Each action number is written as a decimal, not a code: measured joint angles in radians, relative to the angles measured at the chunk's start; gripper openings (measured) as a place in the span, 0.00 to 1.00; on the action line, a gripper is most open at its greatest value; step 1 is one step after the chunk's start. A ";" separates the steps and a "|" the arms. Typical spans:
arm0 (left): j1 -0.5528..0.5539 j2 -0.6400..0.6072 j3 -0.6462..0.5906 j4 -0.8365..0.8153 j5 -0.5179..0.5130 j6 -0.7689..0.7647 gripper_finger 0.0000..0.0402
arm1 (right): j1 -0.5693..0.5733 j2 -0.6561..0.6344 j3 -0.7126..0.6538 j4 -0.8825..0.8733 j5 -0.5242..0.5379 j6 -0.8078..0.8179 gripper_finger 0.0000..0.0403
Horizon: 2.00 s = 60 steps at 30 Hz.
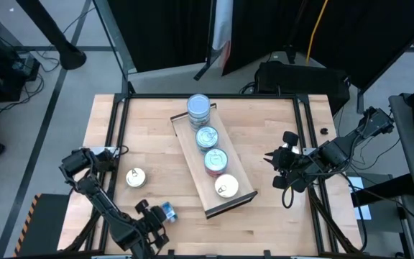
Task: Stack canned seafood by type on shelf
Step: Stack the bottom right blue and pink tuna can on top of the other blue and pink tuna can on the shelf
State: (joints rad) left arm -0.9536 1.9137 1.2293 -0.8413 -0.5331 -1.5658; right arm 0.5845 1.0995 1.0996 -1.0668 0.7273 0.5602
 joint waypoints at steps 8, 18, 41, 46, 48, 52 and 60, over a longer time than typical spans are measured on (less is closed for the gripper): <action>-0.020 -0.002 0.044 -0.002 0.080 -0.017 0.00 | 0.000 0.000 0.000 0.000 -0.005 0.000 0.13; 0.052 -0.056 0.332 -0.178 0.055 0.344 0.02 | 0.000 0.000 0.000 0.003 -0.023 -0.022 0.13; 0.240 -0.051 0.416 -0.469 0.364 1.306 0.90 | 0.000 0.000 0.000 0.094 -0.186 -0.074 0.13; 0.260 -0.051 0.376 -0.373 0.380 1.403 0.90 | 0.000 0.001 0.000 0.091 -0.210 -0.075 0.13; 0.267 -0.051 0.361 -0.341 0.380 1.436 0.90 | 0.000 0.001 0.000 0.091 -0.210 -0.075 0.13; 0.280 -0.041 0.316 -0.314 0.423 1.479 0.90 | 0.000 0.001 0.000 0.090 -0.210 -0.075 0.13; 0.295 -0.006 0.264 -0.265 0.439 1.554 0.90 | 0.000 0.001 0.000 0.091 -0.210 -0.074 0.13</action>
State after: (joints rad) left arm -0.6582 1.9075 1.4933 -1.1059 -0.0944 -0.0121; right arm 0.5842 1.1000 1.0996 -0.9759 0.5175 0.4858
